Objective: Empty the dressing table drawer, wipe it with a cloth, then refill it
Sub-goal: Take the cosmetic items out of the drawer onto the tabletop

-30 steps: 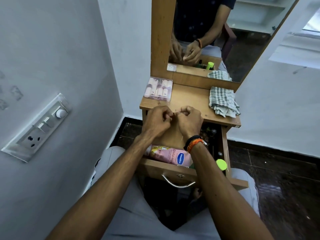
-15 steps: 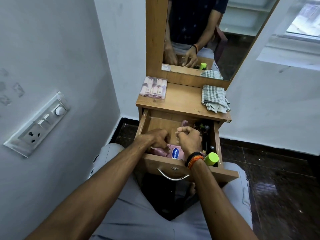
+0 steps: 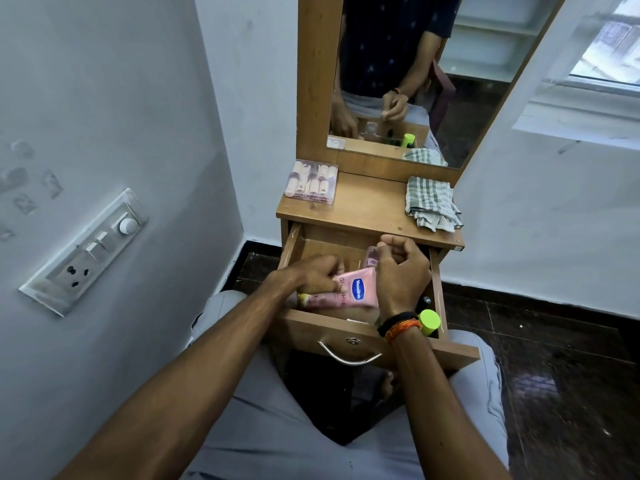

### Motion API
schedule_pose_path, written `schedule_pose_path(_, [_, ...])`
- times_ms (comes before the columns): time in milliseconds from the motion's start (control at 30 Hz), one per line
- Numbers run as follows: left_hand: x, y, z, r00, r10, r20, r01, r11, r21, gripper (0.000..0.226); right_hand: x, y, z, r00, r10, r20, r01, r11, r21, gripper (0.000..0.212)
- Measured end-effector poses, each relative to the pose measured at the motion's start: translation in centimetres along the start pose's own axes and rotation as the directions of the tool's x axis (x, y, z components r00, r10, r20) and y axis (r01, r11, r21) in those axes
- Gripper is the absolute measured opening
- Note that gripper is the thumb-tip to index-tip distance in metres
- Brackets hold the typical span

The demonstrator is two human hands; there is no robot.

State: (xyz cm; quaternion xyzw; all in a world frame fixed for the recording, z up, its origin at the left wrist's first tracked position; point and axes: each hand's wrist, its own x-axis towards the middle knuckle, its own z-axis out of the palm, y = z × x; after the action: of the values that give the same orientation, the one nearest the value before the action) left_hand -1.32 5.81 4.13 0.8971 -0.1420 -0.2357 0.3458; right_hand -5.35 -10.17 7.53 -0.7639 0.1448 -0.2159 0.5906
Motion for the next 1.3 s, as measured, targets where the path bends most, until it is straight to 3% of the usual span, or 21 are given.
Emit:
schedule_pose_path(100, [-0.3, 0.3, -1.1, 0.989, 0.027, -0.147, -0.05, 0.987, -0.155, 0.023, 0.2, -0.4, -0.5, 0.988, -0.048, -0.148, 0.058, 0.996, 0.062, 0.009])
schedule_pose_path(200, [-0.8, 1.0, -2.7, 0.955, 0.038, -0.296, -0.139, 0.934, -0.329, 0.022, 0.5, -0.2, -0.6, 0.983, -0.033, -0.18, 0.048, 0.996, 0.08, 0.01])
schedule_pose_path(400, [-2.6, 3.0, -7.1, 0.856, 0.019, -0.516, -0.359, 0.742, -0.566, 0.037, 0.2, -0.4, 1.0, 0.988, 0.014, 0.153, -0.011, 1.0, -0.017, 0.01])
schedule_pose_path(533, [-3.1, 3.1, -10.3, 0.803, -0.013, -0.595, -0.409, 0.716, -0.567, 0.034, 0.6, -1.1, 3.4, 0.954, -0.007, 0.301, 0.033, 0.996, -0.081, 0.013])
schedule_pose_path(733, [-2.7, 1.6, -13.4, 0.738, -0.07, -0.671, -0.448, 0.692, -0.566, 0.033, 2.6, -3.1, 6.8, 0.91, -0.09, 0.404, 0.146, 0.983, -0.109, 0.024])
schedule_pose_path(933, [-1.6, 0.3, -13.1, 0.715, -0.118, -0.689, -0.469, 0.649, -0.599, 0.038, 3.8, -4.5, 9.9, 0.852, -0.119, 0.509, 0.186, 0.979, -0.083, 0.04])
schedule_pose_path(1100, [-1.1, -0.7, -12.6, 0.685, -0.125, -0.718, -0.503, 0.632, -0.59, 0.036, 3.9, -4.1, 11.4, 0.851, -0.112, 0.514, 0.202, 0.972, -0.123, 0.034])
schedule_pose_path(1300, [-1.3, -2.1, -12.5, 0.704, -0.088, -0.704, -0.467, 0.689, -0.554, 0.044, 4.0, -3.7, 12.0, 0.857, -0.107, 0.504, 0.204, 0.969, -0.141, 0.034])
